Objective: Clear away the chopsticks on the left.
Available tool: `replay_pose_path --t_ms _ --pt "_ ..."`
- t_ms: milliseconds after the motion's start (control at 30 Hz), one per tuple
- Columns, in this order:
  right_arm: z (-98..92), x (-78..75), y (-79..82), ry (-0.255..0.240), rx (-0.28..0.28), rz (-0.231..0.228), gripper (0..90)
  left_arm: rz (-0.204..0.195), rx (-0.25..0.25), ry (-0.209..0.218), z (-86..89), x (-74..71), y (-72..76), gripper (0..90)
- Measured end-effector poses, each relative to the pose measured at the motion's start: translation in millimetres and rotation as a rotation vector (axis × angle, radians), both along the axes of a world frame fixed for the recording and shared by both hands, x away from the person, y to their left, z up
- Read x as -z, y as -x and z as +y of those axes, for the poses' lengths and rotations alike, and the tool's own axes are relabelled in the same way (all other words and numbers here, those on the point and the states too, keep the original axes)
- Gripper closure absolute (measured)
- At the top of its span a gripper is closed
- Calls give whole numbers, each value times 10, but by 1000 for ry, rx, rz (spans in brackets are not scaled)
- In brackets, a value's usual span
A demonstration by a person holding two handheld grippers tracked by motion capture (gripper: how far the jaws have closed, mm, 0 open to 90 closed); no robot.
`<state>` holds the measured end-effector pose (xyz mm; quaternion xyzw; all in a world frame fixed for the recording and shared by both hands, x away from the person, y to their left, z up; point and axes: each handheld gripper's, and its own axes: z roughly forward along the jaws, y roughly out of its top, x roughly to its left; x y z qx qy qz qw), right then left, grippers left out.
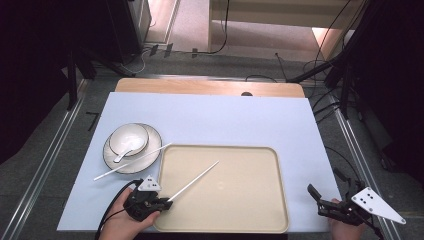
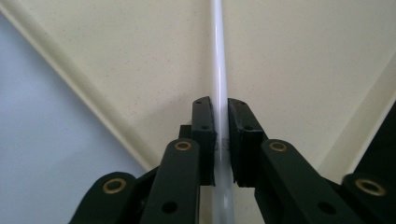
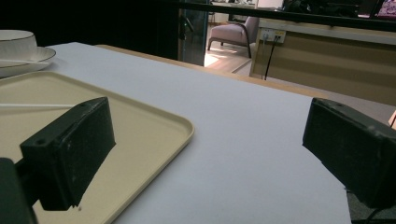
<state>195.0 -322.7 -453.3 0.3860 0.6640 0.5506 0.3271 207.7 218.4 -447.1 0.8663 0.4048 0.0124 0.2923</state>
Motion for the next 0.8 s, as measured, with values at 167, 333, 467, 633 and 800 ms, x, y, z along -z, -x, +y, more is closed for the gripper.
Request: replay_pose_path --t_ms 167,333,467,633,800 --pt "3 2 -6 2 0 -5 25 -4 8 -1 -9 -1 4 801" --pt "1 1 -3 0 0 -1 24 -23 4 2 -21 -3 -4 750" --pt "-9 4 -6 -1 2 -2 25 -28 -10 66 -26 -42 -55 799" --pt "-2 5 -10 -2 2 2 25 -17 -11 142 -130 -76 -183 900" --pt "3 8 -10 -2 -1 3 25 -18 45 110 -379 -12 -333 900"
